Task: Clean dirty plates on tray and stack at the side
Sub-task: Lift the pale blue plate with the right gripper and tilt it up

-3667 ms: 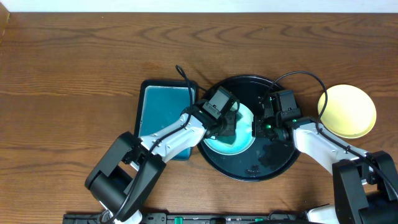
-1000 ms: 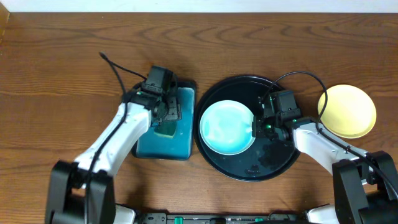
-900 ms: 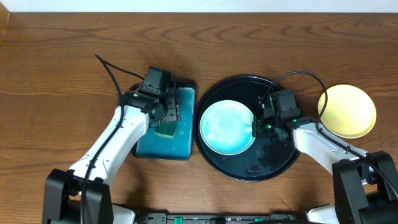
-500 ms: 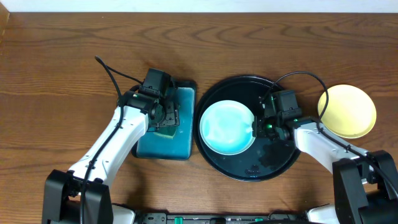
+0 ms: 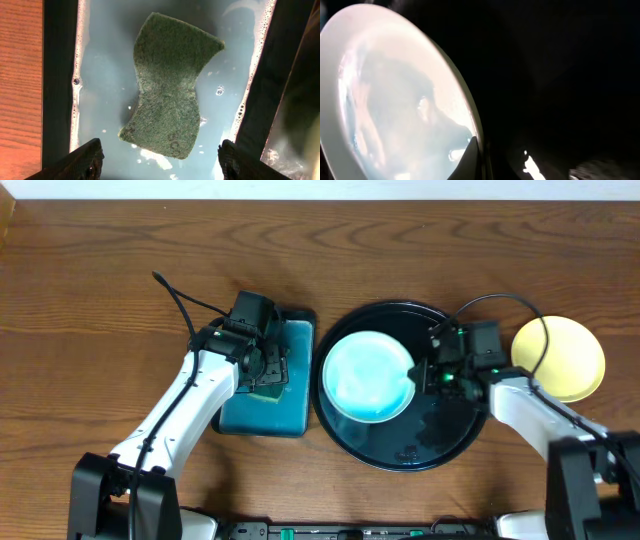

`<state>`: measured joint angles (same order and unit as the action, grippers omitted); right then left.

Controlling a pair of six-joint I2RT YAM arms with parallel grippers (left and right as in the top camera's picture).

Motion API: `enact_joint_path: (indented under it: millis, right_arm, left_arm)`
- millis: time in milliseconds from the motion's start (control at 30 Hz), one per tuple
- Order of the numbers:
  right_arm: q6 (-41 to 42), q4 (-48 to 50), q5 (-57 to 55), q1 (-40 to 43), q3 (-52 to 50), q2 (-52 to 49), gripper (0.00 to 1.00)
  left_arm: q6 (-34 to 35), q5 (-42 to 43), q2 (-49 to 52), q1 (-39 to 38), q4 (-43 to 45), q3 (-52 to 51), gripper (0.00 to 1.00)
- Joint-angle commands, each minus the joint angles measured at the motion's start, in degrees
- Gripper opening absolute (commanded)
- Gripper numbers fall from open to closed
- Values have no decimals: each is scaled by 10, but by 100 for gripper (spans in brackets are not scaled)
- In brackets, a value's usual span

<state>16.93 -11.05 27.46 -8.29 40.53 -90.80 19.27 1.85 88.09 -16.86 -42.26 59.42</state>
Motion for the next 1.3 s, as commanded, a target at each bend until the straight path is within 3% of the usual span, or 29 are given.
enact_joint_path:
  millis: [0,400,767,967,1267]
  right_arm:
    - [-18,-5,-35,14,0,57,1]
    - [-81,-54,-361,-16,0,201,1]
    - [-216,-59,-626,-153,0,214,1]
    - [-258,-59,-671,-217,0,214,1]
    - [-278,13,-701,-205,0,214,1]
  left_arm:
    - [1,3,-1,2,-4,-4,75]
    - [1,3,-1,2,-3,-4,75]
    - [1,3,-1,2,-3,-4,76]
    - [1,3,-1,2,-3,-4,75]
    - [1,3,-1,2,-3,-4,76]
